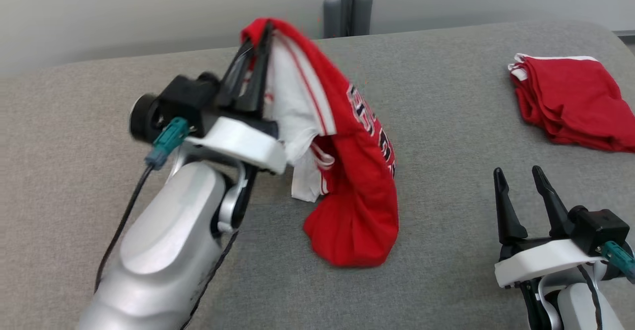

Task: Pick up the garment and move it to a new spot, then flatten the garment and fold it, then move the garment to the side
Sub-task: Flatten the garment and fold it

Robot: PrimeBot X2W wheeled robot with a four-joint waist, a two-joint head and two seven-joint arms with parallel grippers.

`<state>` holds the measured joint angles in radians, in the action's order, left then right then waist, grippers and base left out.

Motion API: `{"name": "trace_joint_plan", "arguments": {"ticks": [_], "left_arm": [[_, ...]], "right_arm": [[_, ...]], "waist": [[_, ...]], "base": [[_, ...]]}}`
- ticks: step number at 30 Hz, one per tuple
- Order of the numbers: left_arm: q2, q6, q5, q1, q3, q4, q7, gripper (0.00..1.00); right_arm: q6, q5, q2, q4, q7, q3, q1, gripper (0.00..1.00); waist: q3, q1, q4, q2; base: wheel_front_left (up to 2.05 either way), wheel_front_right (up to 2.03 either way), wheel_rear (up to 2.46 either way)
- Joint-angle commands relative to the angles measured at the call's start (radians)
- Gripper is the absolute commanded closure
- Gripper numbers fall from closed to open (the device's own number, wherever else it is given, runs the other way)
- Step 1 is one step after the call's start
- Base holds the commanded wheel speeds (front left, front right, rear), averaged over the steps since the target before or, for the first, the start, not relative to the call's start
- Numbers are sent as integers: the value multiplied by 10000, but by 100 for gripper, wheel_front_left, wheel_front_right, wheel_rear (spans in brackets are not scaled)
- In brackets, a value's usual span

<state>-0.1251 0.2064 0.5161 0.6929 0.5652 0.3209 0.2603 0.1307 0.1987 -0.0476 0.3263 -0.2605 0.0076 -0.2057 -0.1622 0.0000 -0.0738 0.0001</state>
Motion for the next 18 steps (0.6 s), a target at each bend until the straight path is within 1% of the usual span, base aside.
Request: {"name": "trace_joint_plan", "arguments": {"ticks": [1,5,7,12,16,18], "left_arm": [[-150,110,136,-390,-228,104,47,100],[-681,433,157,-1576,-1367,113,54,100],[-818,516,159,-2149,-1974,58,54,100],[-984,416,127,-3223,-3232,60,57,100],[-892,248,-22,-3763,-3870,148,58,100],[-836,204,-45,-3877,-4020,166,58,100]], "right_arm": [[1,-52,-65,-59,-70,-36,147,0],[1,-72,-56,-94,-70,99,212,0],[1,-57,-58,-99,-70,205,225,0],[1,-46,-59,-32,-68,444,244,0],[1,8,-62,45,-70,717,208,0],[1,24,-61,53,-69,794,204,0]], "waist": [[-19,0,216,-1],[-73,0,534,-1],[-91,0,619,-1],[-120,0,722,-1],[-155,0,703,-1],[-167,0,702,-1]], "base": [[0,0,0],[0,0,0],[0,0,0],[0,0,0],[0,0,0],[0,0,0]]}}
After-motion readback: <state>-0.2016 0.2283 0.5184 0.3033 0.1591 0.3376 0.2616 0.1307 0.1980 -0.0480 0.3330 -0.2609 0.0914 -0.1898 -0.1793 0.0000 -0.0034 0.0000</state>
